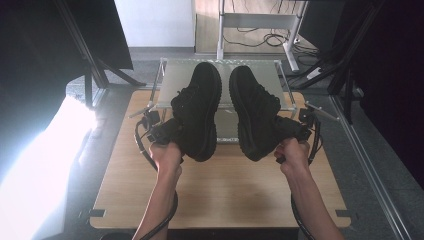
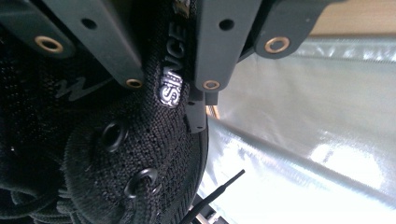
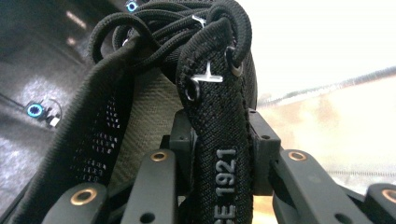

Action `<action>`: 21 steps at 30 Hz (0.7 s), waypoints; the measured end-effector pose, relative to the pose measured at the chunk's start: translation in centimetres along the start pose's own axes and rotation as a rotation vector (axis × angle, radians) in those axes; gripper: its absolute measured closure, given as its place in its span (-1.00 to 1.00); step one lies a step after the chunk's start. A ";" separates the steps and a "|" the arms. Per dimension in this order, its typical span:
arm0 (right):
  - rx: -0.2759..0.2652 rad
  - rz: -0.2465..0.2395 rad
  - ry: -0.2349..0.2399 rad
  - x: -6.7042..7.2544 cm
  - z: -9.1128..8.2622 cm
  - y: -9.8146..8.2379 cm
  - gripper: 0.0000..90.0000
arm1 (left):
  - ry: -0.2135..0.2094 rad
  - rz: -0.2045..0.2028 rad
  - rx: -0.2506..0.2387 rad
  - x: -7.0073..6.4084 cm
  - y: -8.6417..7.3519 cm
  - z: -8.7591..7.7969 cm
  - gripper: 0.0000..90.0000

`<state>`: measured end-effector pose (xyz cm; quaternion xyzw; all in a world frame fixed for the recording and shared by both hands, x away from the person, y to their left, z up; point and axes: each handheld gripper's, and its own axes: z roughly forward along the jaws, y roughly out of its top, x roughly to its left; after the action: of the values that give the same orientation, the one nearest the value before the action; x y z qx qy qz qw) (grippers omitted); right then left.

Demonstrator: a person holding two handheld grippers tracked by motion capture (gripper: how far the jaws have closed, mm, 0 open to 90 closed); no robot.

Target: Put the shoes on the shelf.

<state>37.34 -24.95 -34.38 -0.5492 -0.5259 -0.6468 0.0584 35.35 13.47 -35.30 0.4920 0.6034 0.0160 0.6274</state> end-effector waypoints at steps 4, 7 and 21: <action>-0.014 0.015 -0.013 0.2 0.9 0.7 0.55 | 0.007 -0.008 0.001 -0.3 0.8 1.1 0.95; -0.025 0.007 -0.027 0.2 1.7 1.3 0.55 | 0.008 -0.022 0.004 -0.4 1.3 1.8 0.94; -0.080 0.032 -0.093 -0.5 3.6 4.3 0.55 | 0.074 -0.069 -0.014 0.3 4.9 4.5 0.94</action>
<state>42.67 -24.36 -32.71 -0.5890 -0.4931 -0.6399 0.0223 41.72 13.50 -33.28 0.4656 0.6427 0.0164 0.6082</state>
